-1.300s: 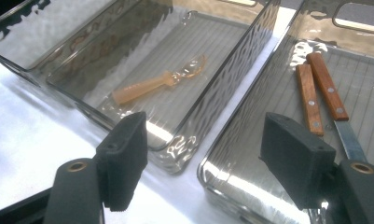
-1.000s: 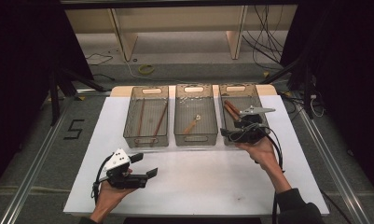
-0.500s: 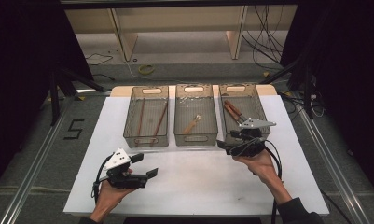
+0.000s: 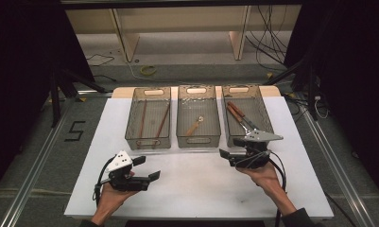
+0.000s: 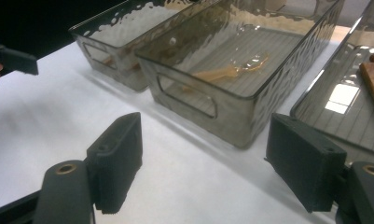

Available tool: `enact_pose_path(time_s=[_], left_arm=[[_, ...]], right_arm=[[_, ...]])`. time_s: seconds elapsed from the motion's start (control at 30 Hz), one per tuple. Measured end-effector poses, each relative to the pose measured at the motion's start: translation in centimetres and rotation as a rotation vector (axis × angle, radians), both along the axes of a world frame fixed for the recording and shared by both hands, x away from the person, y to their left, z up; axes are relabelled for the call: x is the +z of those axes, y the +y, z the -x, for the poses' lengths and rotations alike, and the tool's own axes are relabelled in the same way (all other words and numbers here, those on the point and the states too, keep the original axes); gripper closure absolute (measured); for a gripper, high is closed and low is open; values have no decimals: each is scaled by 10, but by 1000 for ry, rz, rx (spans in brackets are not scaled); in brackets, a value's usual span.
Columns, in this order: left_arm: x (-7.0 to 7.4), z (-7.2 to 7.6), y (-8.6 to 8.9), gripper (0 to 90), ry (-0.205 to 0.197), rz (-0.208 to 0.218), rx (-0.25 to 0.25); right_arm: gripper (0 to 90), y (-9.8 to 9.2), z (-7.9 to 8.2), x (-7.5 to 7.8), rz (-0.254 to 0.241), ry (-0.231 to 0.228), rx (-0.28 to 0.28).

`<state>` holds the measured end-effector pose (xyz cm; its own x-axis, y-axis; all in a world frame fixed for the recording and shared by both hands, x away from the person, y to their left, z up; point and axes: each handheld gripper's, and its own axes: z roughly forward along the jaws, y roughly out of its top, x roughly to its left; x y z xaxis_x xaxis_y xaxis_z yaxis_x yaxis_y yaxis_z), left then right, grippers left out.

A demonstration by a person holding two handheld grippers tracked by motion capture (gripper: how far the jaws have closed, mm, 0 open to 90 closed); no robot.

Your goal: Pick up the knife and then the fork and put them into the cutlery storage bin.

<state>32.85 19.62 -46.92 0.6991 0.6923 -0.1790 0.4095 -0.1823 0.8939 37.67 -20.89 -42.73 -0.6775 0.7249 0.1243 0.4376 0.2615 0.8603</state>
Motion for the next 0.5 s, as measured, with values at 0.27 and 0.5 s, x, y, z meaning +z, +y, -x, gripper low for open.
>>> enact_pose_path(time_s=[0.27,0.5], left_arm=[[0,1,0,160,1,3,-7],[0,1,0,160,2,3,-10]], right_arm=[[273,-3,13,-4,-23,-20,10],[273,-7,24,-8,-43,-26,16]])
